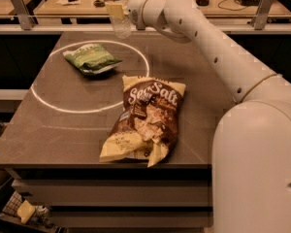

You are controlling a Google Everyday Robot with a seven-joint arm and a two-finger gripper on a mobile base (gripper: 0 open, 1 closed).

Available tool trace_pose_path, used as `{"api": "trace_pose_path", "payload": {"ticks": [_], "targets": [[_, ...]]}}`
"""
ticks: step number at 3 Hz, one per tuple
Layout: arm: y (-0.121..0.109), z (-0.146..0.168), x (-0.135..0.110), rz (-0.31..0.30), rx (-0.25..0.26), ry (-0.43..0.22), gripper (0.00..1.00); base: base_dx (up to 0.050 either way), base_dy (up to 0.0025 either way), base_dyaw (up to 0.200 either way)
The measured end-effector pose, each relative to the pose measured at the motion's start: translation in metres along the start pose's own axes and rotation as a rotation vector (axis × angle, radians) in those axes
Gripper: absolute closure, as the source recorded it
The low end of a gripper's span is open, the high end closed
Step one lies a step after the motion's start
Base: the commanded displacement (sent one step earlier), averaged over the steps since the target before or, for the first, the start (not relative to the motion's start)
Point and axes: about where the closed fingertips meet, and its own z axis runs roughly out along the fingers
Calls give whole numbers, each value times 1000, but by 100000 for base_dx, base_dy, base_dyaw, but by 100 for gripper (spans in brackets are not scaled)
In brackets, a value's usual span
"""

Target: Pick water bottle

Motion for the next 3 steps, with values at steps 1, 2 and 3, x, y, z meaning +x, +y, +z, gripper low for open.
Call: {"api": "trace_pose_path", "payload": {"ticks": [1, 2, 3], "targets": [[-17, -22, -23, 10, 43, -67, 100, 0, 0, 0], [-34, -50, -51, 4, 96, -129, 100, 0, 0, 0], [-44, -70, -71, -10, 139, -158, 100, 0, 0, 0]]}}
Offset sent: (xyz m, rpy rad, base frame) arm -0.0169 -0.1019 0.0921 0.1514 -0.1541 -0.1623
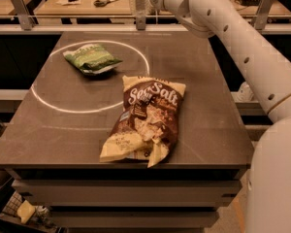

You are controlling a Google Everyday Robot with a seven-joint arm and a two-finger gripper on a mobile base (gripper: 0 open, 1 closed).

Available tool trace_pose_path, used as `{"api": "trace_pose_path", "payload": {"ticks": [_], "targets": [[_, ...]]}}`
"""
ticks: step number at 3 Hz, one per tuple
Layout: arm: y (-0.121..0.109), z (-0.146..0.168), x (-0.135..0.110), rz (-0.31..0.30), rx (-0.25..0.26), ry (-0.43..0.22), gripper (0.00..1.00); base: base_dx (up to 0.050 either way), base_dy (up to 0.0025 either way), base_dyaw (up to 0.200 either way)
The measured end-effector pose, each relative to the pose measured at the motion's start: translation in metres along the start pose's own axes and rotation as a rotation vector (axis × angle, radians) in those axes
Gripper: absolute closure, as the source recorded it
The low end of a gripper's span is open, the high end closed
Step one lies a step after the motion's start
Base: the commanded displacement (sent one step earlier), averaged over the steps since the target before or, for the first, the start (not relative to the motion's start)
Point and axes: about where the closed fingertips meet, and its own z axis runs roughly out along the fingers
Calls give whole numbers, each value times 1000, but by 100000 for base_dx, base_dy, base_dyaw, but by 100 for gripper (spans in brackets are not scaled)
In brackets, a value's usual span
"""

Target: Pick water bottle

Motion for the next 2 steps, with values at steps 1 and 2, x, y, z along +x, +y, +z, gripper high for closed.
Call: {"api": "trace_pose_path", "payload": {"ticks": [1, 2], "targets": [[-7, -19, -24, -35, 44, -10, 100, 0, 0, 0], [-6, -19, -26, -36, 44, -11, 100, 0, 0, 0]]}}
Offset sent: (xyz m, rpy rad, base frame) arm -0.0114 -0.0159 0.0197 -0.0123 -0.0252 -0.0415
